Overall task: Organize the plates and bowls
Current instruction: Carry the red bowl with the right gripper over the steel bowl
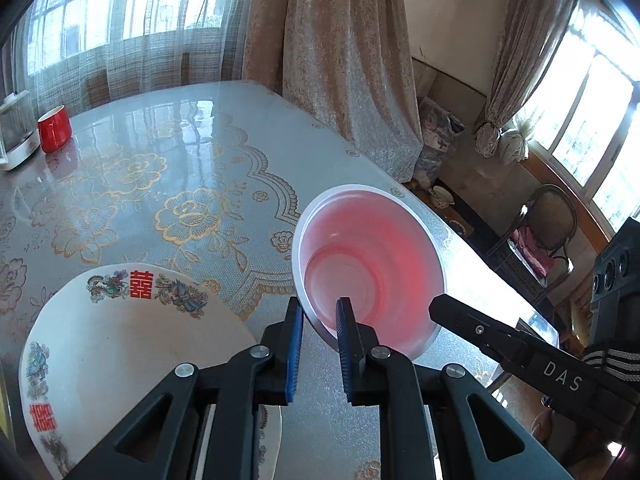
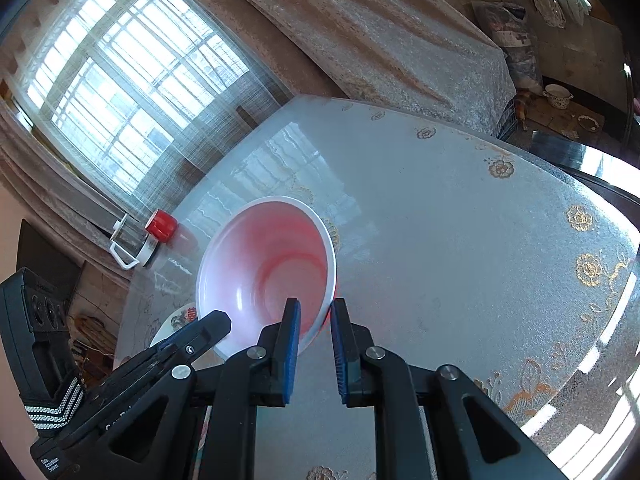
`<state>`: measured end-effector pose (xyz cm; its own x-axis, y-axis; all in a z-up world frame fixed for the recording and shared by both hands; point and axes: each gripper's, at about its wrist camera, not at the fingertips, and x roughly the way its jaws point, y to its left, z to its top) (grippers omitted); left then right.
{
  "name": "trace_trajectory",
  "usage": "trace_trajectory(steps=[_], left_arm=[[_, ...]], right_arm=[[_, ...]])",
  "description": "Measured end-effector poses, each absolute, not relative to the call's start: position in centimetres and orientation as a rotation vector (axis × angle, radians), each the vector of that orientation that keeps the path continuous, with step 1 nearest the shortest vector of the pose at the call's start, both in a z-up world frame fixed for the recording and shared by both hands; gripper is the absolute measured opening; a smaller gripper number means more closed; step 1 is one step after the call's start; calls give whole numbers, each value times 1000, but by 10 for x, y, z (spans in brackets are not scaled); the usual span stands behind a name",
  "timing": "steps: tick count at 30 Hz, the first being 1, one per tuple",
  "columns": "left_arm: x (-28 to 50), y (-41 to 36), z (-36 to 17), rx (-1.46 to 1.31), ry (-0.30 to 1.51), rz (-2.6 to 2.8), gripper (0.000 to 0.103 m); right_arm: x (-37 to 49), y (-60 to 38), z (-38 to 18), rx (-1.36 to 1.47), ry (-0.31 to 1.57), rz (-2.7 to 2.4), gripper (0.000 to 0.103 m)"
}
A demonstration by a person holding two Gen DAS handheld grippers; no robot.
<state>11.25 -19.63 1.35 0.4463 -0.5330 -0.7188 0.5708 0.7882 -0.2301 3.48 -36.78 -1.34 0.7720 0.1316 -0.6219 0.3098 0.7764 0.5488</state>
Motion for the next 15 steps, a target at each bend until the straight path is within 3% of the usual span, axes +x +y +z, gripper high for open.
trace_trajectory(steps=[15], left_arm=[[96,-149,41,-19,792,-651,16]], right_arm=[[37,-334,13,619,663,-23,15]])
